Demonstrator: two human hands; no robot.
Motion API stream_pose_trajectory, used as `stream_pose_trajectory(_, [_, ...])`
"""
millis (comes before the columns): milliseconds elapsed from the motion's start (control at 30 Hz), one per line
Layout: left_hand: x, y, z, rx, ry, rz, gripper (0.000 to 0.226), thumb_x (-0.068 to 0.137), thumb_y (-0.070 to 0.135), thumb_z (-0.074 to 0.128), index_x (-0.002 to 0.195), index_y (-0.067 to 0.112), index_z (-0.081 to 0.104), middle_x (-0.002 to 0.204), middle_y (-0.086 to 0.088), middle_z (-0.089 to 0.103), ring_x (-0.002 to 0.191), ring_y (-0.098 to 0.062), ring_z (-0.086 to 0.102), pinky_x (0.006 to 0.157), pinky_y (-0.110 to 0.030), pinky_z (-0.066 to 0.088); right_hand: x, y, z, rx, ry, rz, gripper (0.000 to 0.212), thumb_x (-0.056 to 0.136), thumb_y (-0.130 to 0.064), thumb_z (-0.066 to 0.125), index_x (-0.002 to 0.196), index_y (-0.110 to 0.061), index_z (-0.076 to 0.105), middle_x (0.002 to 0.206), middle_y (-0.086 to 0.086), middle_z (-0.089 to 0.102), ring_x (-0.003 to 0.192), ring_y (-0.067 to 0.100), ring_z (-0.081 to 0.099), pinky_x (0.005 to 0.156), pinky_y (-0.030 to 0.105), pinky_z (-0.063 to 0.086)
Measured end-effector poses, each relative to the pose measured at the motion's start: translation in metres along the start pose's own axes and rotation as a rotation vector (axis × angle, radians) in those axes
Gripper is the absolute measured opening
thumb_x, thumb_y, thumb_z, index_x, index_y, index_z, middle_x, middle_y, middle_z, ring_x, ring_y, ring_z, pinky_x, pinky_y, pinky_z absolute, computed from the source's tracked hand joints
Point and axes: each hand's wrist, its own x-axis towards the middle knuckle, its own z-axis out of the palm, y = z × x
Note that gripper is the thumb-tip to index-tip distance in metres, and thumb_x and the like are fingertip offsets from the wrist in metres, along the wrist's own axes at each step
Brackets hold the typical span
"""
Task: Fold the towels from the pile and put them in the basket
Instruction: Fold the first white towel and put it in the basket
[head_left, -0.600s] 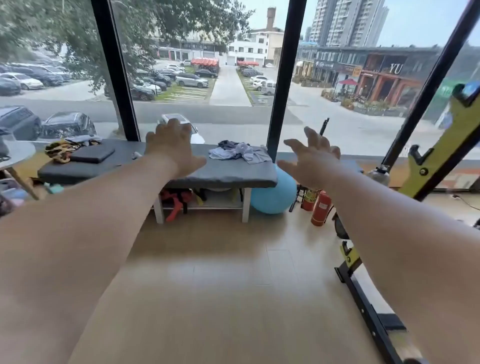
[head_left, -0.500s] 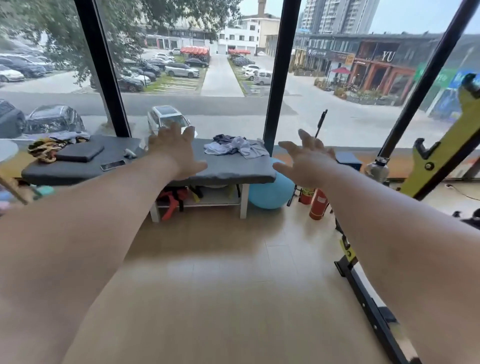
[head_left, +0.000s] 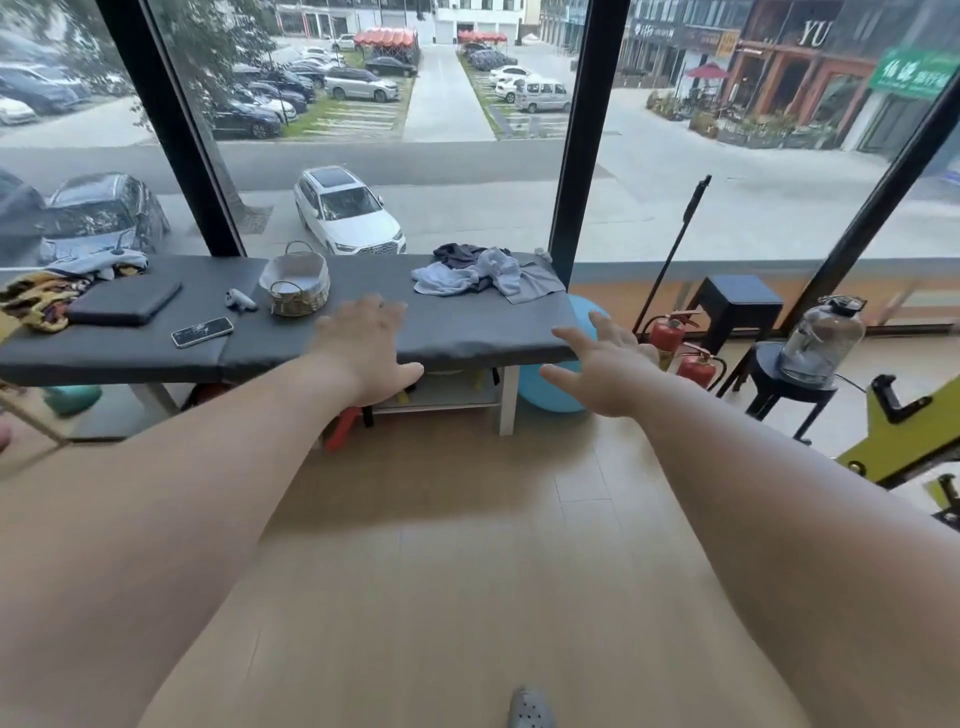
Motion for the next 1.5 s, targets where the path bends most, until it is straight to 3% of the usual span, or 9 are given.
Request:
stream_pose_trajectory(433, [0.240,0.022,0.047,-0.078,-0.089,-0.055,0.079,0.086,0.060,0.058,0.152,0.028,0.030,0.149,-0.003,0.037,0.136,-0.028,0.038,0.109,-0.046,0.036,0.259,0.053,-0.004,0.049,-0.087,-0.075,0.068,0.093,-0.073,0.034,0.154,-0.045,0.020,0.167,0.000,0.003,0.151,0.032,0.014,0.116,0.056,0.019])
stream_pose_trajectory(867, [0.508,-0.053,0.135,-0.230,-0.245,-0.093,0.077,0.086,0.059,0.059,0.150,0.025,0.034,0.148,-0.004,0.038,0.134,-0.030,0.040,0.108,-0.046,0.040,0.521,0.032,0.025,0.045,-0.230,0.027,0.065,0.093,-0.071,0.036,0.150,-0.041,0.033,0.166,-0.001,0.013,0.149,0.029,0.023,0.115,0.055,0.025])
stream_pose_trajectory(1200, [0.682,-0.070,0.178,-0.258,-0.356,-0.037,0.074,0.087,0.057,0.059,0.149,0.025,0.036,0.149,-0.002,0.038,0.135,-0.027,0.040,0.105,-0.044,0.042,0.680,0.047,0.034,0.046,-0.320,0.102,0.063,0.094,-0.071,0.035,0.149,-0.039,0.036,0.164,0.000,0.018,0.146,0.028,0.028,0.111,0.053,0.030])
stream_pose_trajectory(1500, [0.812,-0.053,0.235,-0.237,-0.460,-0.172,0.070,0.087,0.057,0.058,0.147,0.028,0.038,0.144,-0.001,0.041,0.130,-0.027,0.043,0.102,-0.044,0.044,0.849,0.083,0.062,0.115,-0.438,0.016,0.059,0.097,-0.065,0.036,0.148,-0.036,0.040,0.161,0.000,0.023,0.146,0.027,0.027,0.113,0.051,0.028])
